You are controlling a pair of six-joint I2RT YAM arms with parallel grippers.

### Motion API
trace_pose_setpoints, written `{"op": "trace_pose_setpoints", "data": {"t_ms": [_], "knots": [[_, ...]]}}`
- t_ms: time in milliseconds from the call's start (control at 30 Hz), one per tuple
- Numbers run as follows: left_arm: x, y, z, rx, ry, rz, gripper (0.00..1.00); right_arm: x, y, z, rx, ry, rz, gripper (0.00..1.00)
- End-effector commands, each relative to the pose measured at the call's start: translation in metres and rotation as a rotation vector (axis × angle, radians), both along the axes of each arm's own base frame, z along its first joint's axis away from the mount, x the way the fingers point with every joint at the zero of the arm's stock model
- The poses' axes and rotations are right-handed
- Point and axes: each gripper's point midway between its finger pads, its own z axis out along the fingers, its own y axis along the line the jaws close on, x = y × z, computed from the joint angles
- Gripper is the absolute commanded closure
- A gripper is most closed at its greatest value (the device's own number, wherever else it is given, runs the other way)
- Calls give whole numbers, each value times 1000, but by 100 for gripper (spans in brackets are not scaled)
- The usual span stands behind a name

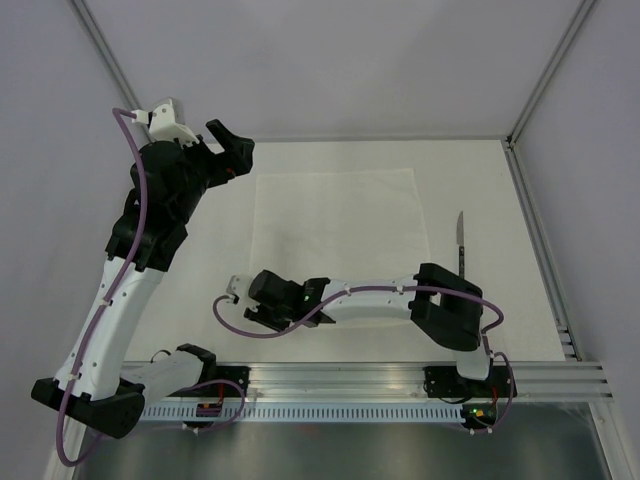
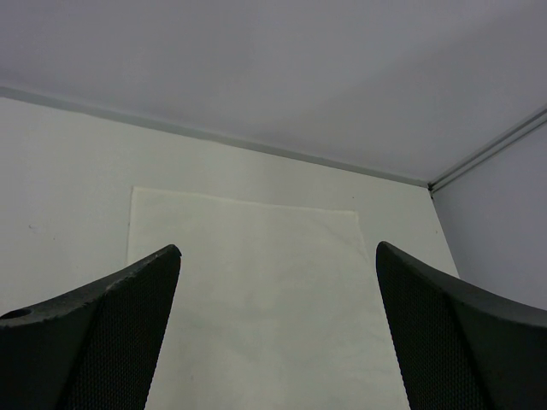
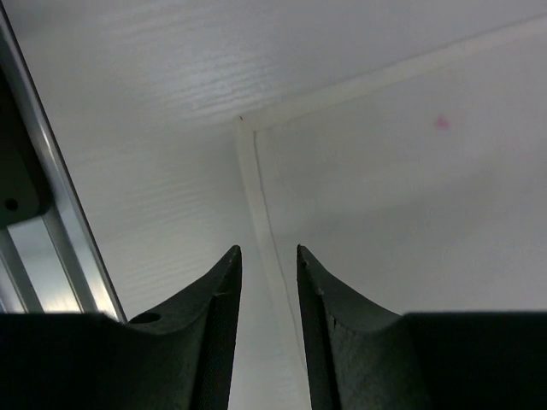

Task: Fold the napkin, place the utensils inside, and roll it up
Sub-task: Fold the napkin at the center of the board.

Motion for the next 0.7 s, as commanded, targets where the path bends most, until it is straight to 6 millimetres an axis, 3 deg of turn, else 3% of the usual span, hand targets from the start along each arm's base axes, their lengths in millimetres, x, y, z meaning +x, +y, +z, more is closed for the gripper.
{"op": "trace_pose_setpoints", "data": {"t_ms": [0, 167, 267, 667], "knots": [[-1, 5, 5, 27, -22, 15, 0, 6, 49, 48, 188, -31, -62, 62], [2, 3, 2, 28, -15, 14, 0, -5, 67, 36, 212, -32, -99, 64], [1, 3, 2, 27, -16, 9, 0, -2, 71, 24, 202, -25, -122, 71], [0, 4, -8, 40, 1, 13, 0, -2, 93, 6, 162, -49, -144, 62]]}}
